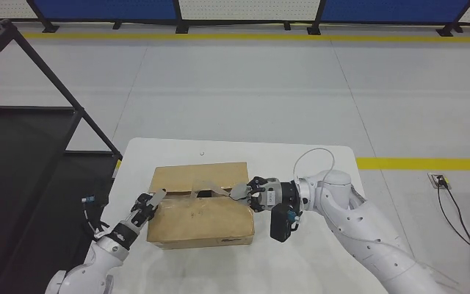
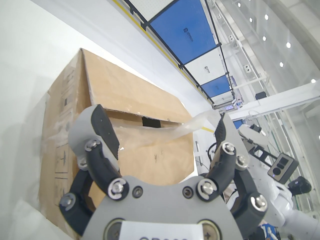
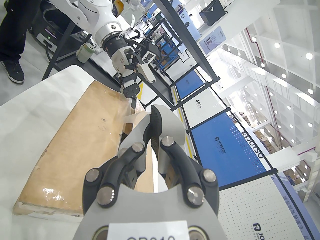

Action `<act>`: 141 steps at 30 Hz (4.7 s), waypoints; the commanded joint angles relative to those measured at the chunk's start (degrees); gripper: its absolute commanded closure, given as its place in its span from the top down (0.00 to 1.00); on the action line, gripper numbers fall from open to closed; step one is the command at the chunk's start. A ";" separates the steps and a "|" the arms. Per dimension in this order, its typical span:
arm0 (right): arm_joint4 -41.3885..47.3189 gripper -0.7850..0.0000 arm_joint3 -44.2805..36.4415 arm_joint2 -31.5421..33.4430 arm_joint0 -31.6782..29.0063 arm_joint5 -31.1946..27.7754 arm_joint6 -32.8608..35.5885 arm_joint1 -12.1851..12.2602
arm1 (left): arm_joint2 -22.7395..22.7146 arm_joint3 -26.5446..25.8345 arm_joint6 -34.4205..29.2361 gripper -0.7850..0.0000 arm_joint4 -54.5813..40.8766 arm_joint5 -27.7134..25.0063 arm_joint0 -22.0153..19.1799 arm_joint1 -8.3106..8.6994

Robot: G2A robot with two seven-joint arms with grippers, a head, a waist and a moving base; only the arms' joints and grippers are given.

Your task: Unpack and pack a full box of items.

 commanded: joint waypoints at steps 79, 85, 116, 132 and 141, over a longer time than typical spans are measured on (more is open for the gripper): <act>-13.65 1.00 -26.95 1.85 -6.50 -0.15 39.45 4.83 | -6.68 -0.75 11.88 1.00 -7.85 2.43 5.24 -0.29; -7.72 1.00 -20.47 -7.06 4.27 -0.92 54.08 -0.67 | -8.78 -0.30 14.62 1.00 -10.39 0.94 7.27 -0.55; 3.01 1.00 5.78 -22.23 19.14 10.11 58.98 -15.28 | -7.65 -1.14 13.35 1.00 -4.22 -0.41 9.00 -0.81; 0.83 1.00 9.87 -22.37 21.69 -1.11 53.81 -17.29 | -7.72 -1.94 12.19 1.00 -3.68 0.58 7.81 -0.90; -4.05 1.00 -0.48 -16.98 16.44 -6.95 56.25 -13.14 | -7.21 -1.92 11.57 1.00 -2.79 1.29 6.63 -0.92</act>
